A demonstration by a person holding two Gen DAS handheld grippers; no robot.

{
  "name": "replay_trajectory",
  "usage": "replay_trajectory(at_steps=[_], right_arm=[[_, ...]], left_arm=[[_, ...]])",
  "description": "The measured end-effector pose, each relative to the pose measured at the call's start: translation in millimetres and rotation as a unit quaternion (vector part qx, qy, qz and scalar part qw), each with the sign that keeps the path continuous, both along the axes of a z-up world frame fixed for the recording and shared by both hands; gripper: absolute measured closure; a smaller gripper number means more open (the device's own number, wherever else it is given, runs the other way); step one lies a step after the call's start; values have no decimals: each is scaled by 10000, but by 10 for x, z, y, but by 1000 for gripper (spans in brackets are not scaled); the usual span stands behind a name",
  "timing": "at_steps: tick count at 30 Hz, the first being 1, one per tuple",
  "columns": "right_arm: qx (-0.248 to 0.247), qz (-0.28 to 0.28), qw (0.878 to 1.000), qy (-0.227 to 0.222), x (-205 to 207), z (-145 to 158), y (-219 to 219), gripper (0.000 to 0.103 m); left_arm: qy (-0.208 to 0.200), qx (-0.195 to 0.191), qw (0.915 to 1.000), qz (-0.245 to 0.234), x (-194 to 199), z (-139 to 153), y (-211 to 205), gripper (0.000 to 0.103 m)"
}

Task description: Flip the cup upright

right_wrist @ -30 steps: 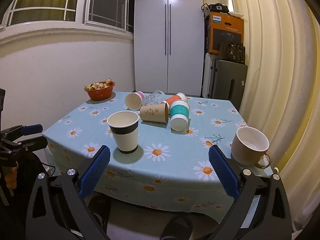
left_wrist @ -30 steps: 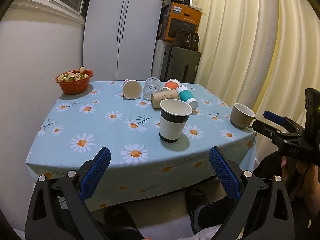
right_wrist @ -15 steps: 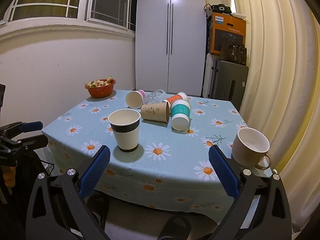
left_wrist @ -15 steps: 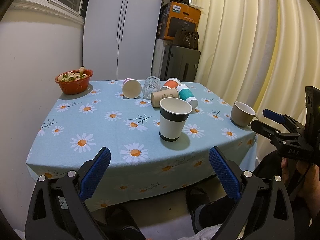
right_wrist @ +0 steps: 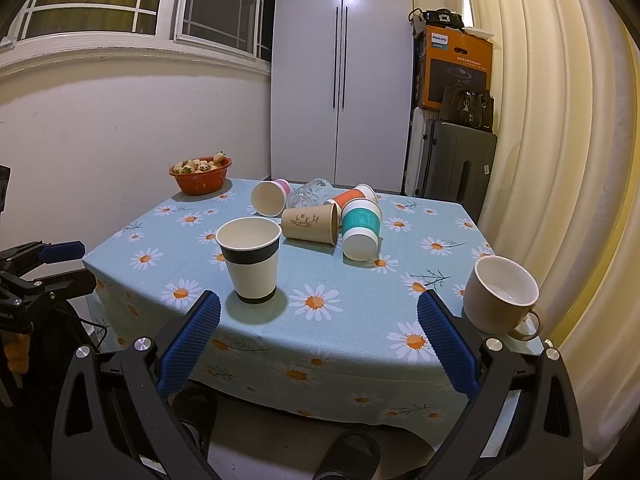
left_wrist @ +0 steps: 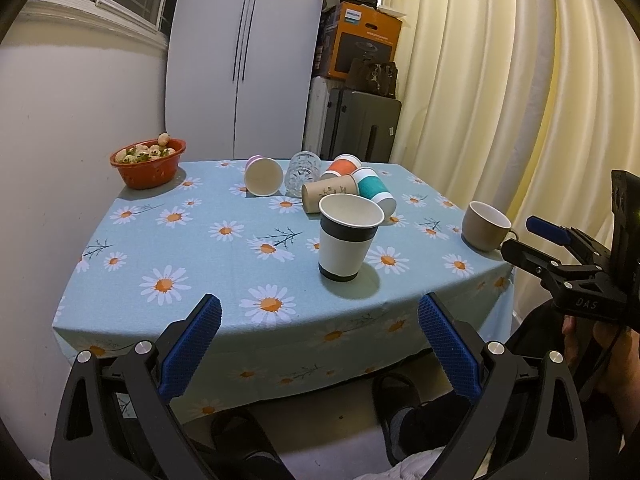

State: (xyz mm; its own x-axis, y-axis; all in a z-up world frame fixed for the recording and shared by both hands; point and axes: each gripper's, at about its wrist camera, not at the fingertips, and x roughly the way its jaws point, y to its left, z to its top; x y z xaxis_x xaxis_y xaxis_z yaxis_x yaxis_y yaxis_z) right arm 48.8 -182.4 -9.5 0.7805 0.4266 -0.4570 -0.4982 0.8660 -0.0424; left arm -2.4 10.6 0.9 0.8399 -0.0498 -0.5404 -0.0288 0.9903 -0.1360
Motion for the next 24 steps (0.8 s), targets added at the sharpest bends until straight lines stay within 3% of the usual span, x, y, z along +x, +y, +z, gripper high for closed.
replay_trajectory(at_steps=[24], right_arm=[[-27,5,10000,22,20,-28,-31,5]], left_arm=[[-20,39,10000,-22,-15,5,11,7]])
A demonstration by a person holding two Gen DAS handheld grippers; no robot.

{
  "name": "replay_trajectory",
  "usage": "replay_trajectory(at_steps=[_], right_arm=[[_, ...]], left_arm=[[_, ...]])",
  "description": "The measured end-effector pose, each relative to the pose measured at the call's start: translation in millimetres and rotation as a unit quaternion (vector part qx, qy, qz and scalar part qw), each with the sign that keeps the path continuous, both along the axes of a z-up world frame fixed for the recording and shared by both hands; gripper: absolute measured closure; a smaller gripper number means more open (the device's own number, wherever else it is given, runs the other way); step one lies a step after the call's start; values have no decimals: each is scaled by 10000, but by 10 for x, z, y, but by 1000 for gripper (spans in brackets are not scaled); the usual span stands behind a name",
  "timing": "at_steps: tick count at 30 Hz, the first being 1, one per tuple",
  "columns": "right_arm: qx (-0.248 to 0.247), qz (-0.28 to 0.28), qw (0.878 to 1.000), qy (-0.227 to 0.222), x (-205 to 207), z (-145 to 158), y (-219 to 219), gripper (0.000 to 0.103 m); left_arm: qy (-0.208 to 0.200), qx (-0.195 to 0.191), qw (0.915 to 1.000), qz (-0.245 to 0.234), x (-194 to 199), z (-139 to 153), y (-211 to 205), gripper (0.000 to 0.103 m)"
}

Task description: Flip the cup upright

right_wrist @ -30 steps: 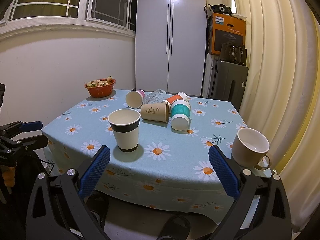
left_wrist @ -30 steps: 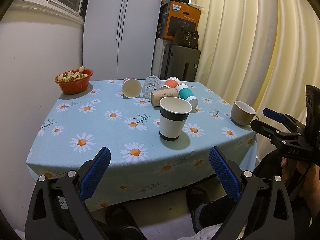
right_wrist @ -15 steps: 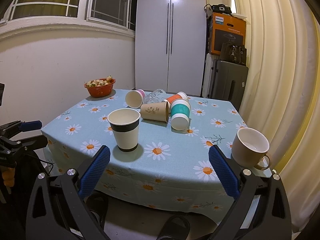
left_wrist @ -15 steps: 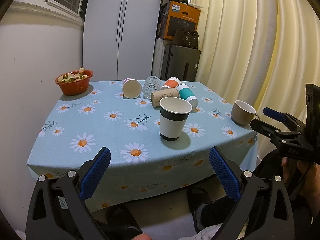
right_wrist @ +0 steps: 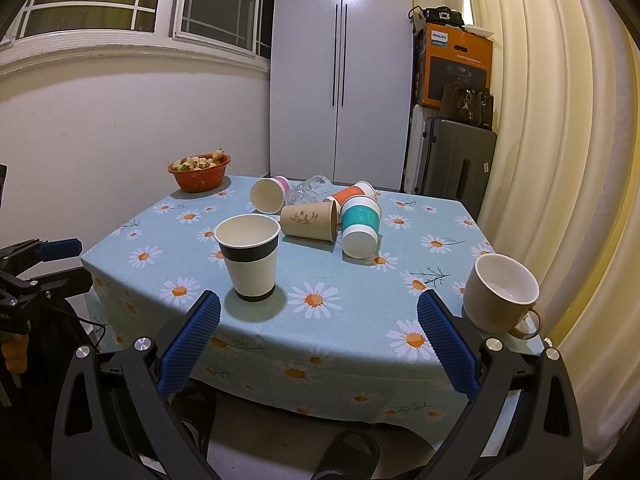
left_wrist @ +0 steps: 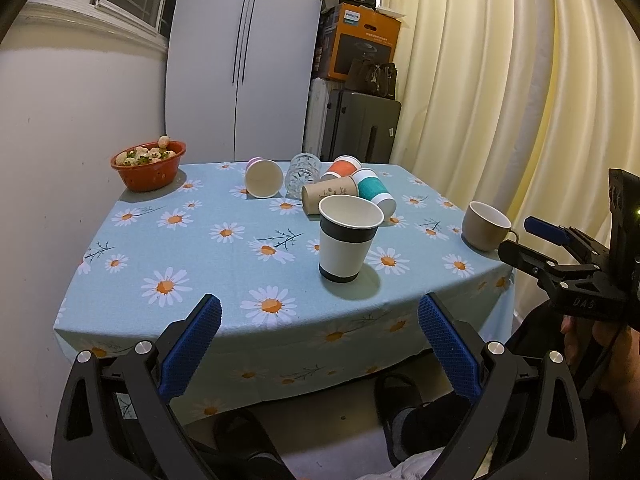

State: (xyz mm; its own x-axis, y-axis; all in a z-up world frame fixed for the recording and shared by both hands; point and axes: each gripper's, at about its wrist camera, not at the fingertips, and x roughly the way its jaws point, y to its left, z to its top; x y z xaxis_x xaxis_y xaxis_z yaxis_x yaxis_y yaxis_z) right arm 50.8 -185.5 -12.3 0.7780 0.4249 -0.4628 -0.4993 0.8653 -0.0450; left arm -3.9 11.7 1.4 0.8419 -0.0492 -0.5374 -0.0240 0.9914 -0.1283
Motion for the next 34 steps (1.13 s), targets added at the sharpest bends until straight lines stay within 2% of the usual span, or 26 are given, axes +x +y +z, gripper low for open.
replay_trajectory(at_steps=[34], right_arm=[[-60,6,10000,13,10,-32,4,5]], left_arm=[[43,-1,10000,-48,30,-16,-21,7]])
